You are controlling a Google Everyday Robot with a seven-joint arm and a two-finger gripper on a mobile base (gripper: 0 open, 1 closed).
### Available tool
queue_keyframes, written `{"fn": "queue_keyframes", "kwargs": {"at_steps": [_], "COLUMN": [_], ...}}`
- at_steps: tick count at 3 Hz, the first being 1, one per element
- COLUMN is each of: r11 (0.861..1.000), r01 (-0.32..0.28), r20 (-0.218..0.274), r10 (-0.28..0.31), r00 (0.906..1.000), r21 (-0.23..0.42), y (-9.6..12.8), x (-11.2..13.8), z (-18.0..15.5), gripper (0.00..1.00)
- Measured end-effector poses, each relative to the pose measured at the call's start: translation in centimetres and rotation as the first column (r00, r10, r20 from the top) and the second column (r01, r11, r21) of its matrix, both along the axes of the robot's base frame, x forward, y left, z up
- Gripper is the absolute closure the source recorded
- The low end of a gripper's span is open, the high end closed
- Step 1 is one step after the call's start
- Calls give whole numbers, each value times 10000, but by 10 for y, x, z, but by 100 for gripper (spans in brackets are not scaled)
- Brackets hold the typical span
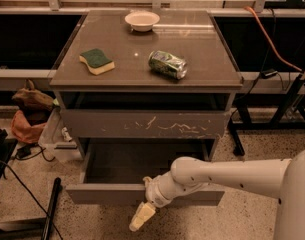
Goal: Open middle drawer
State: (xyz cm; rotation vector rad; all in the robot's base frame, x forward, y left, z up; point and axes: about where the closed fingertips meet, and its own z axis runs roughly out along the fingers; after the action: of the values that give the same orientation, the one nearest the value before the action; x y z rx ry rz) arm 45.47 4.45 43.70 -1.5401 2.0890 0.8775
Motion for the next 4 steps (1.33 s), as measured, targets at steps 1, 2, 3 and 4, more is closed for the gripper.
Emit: {"fn": "queue_keyframes", "kwargs": {"at_steps": [1,2,3,4], "r11": [9998,9967,9871,9913], "r01": [-33,789,1584,1179], "r20": [-145,-70,-191,-620], "r10": [29,-791,-1588,-1215], "r00": [9999,9968,9871,9907], "r21": [-214,-162,-238,-581], "y": [8,9,2,-6], "x": [-11,-22,-75,-118], "z": [4,30,49,33], "gripper": [0,0,0,0]}}
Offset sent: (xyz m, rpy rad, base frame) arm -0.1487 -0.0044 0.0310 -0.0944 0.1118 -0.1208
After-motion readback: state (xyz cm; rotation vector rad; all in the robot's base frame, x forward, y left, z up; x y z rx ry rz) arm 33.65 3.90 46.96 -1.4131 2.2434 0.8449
